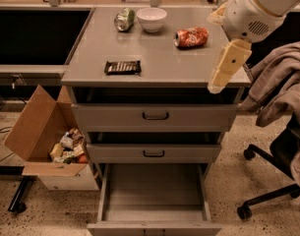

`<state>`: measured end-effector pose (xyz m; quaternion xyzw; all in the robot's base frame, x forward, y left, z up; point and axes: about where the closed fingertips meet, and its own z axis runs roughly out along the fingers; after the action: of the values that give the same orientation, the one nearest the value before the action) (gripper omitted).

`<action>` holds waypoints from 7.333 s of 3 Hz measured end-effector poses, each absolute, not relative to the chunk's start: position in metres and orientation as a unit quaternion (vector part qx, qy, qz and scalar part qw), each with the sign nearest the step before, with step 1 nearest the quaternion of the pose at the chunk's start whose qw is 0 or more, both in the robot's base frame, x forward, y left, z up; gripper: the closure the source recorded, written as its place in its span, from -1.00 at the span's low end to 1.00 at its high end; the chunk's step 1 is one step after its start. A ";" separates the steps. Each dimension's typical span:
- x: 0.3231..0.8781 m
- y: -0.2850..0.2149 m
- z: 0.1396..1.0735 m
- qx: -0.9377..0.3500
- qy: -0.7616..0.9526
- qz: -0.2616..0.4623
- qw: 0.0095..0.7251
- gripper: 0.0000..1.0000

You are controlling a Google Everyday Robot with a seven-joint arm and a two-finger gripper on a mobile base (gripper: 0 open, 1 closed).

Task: Place rxbar chocolate into bottom drawer

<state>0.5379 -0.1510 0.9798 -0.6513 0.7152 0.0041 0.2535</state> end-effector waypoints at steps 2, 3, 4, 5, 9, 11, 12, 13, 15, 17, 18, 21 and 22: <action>0.553 -0.140 0.972 -0.649 0.711 0.017 0.271 -1.00; 0.613 -0.094 0.950 -0.648 0.685 0.073 0.324 -1.00; 0.644 -0.066 0.935 -0.645 0.672 0.112 0.347 -1.00; 0.674 -0.026 0.918 -0.643 0.659 0.162 0.355 -1.00; 0.729 0.032 0.860 -0.595 0.678 0.250 0.352 -1.00; 0.742 0.044 0.845 -0.585 0.691 0.254 0.341 -1.00; 0.747 0.048 0.838 -0.581 0.697 0.259 0.331 -1.00; 0.749 0.051 0.835 -0.578 0.702 0.261 0.324 -0.62; 0.749 0.057 0.828 -0.574 0.708 0.271 0.310 0.31; 0.747 0.056 0.831 -0.575 0.707 0.270 0.311 1.00; 0.731 0.049 0.849 -0.587 0.690 0.261 0.332 1.00; 0.634 0.023 0.854 -0.594 0.672 0.260 0.358 1.00; 0.610 0.001 0.821 -0.576 0.687 0.257 0.360 1.00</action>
Offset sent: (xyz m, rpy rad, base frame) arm 0.0501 0.0319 -0.0259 0.1369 -0.0271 0.0235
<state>0.6099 0.0007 0.8211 -0.5759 0.6873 0.2568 0.3605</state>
